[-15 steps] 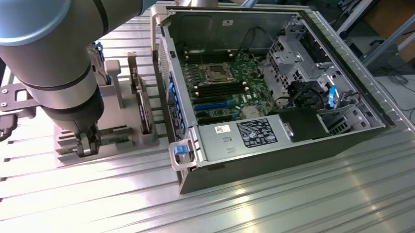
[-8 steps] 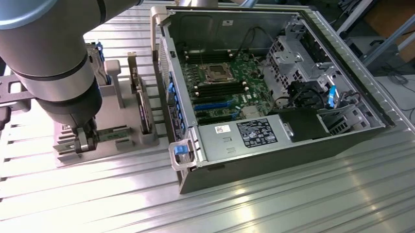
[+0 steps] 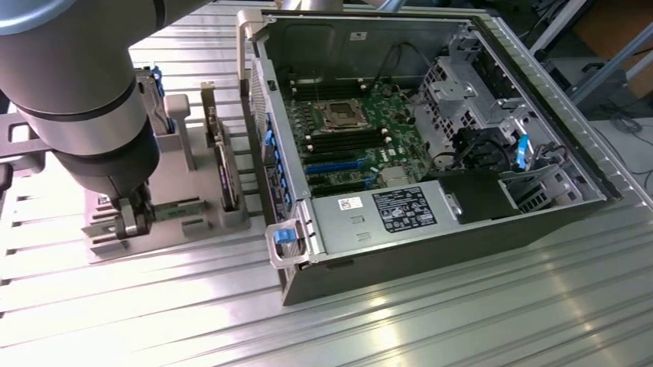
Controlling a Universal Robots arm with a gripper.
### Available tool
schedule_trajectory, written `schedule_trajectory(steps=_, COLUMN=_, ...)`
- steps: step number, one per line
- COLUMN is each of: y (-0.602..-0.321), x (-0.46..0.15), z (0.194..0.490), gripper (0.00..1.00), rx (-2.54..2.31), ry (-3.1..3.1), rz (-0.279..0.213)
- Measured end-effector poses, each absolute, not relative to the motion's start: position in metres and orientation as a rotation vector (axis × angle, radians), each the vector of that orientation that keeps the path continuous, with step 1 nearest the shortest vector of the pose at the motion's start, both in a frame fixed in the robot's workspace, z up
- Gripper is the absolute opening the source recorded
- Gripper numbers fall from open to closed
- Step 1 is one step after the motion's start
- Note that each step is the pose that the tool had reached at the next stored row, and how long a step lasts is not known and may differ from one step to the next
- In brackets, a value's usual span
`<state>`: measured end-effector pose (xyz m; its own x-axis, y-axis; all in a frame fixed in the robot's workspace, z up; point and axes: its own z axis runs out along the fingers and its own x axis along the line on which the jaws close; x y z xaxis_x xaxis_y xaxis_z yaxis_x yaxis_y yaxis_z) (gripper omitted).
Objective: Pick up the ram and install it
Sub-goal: 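Pick up the ram and move it above insertion slot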
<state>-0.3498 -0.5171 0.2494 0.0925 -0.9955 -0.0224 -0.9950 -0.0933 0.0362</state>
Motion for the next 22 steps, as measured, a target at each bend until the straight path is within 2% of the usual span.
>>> schedule_trajectory(steps=22, y=-0.517, x=-0.350, z=0.310, gripper=0.12, rx=2.313, ry=-2.107, rz=-0.064)
